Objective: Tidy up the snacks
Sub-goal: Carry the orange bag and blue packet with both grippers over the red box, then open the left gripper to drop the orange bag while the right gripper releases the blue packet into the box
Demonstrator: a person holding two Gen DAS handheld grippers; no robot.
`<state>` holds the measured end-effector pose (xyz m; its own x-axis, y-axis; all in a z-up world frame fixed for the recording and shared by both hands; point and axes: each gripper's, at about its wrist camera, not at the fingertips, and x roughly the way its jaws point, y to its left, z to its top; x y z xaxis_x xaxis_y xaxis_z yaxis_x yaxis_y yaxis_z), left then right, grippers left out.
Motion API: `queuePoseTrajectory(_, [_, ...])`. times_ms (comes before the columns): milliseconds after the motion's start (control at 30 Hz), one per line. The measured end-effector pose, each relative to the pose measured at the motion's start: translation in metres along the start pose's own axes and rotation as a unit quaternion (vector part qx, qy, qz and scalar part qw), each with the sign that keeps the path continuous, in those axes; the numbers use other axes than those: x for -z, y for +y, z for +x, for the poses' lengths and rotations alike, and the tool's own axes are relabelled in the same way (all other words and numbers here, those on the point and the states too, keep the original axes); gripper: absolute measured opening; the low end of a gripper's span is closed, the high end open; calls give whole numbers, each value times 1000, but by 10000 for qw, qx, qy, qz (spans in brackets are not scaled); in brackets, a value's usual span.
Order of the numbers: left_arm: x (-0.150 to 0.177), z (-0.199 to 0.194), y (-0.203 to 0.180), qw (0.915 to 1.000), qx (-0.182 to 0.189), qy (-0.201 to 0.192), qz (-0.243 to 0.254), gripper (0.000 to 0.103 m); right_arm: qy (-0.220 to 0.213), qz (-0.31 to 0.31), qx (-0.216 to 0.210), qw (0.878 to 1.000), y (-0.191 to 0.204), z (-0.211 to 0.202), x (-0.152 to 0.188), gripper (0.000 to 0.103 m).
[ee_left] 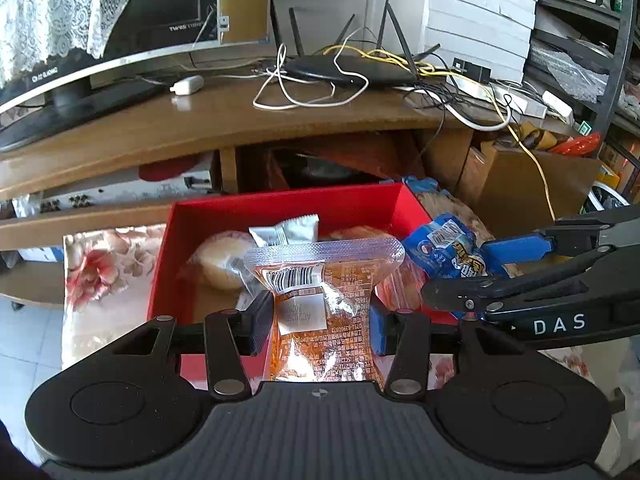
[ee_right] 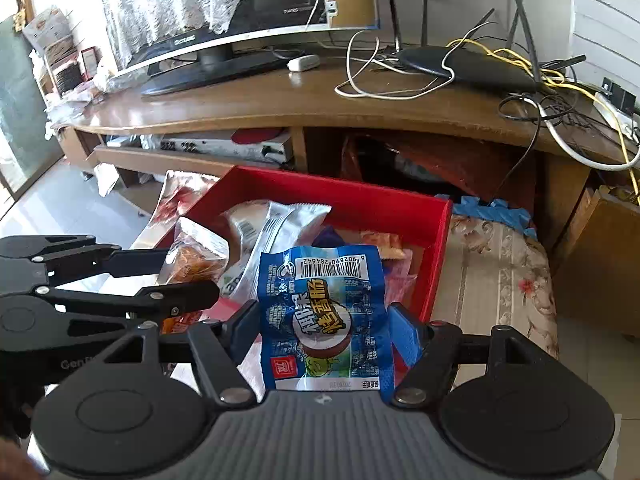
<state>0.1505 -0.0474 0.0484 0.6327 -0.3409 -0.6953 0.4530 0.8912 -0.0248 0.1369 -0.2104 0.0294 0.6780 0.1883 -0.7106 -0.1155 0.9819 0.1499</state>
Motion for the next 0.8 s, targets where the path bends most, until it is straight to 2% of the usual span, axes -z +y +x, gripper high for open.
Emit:
queuePoseTrajectory(467, [-30, 29, 10, 9996, -215, -182, -92, 54, -155, 332, 169, 9992, -18, 25, -33, 64])
queuePoseTrajectory(800, [-36, 59, 16, 9991, -381, -88, -143, 54, -81, 414, 232, 9988, -25, 51, -44, 64])
